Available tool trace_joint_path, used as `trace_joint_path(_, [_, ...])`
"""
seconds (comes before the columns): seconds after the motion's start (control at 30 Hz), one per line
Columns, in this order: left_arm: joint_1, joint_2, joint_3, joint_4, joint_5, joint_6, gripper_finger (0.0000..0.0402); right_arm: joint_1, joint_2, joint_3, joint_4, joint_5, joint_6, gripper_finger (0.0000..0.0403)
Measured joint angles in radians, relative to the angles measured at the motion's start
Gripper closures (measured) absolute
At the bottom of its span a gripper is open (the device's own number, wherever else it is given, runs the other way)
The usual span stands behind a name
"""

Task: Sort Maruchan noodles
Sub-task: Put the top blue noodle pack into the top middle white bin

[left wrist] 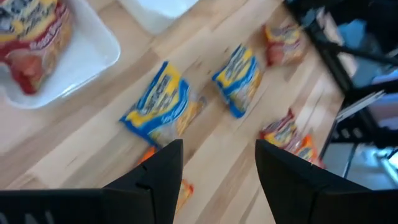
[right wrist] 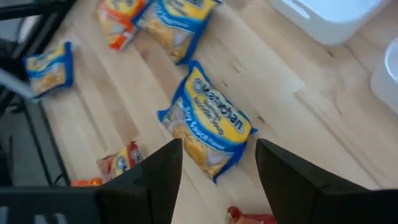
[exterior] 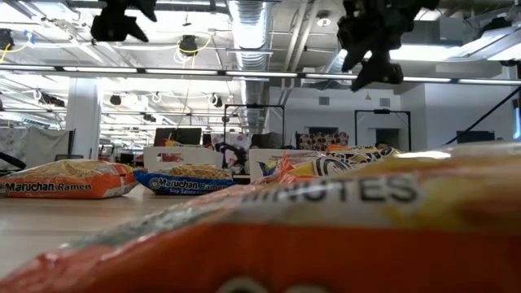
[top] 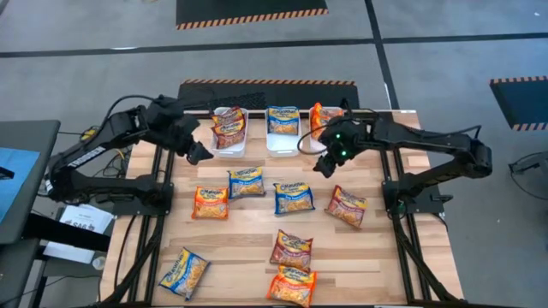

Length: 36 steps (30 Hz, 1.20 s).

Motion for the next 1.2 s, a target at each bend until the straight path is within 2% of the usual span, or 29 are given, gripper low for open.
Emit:
trace_joint_path(0.2, [-0.015,0.021,0.0,-0.099,-0.001,0.086,0.0216,0.061,0.001,-0.105,0.088,0.062,0.123,0.0162])
trace_joint_path(0.5, [-0.061,0.024,0.0,-0.095,-0.005,0.125,0.0216,0.109,0.012,-0.195,0.222,0.119,0.23,0.0152])
trace_joint_path(0.87, [-0.086,0.023,0.0,-0.091,-0.032,0.126,0.0216,0.109,0.243,-0.224,0.425,0.099,0.27,0.0152])
trace_joint_path(1.2, [-0.086,0.023,0.0,-0.091,-0.034,0.126,0.0216,0.108,0.402,-0.209,0.436,0.024,0.243,0.0152])
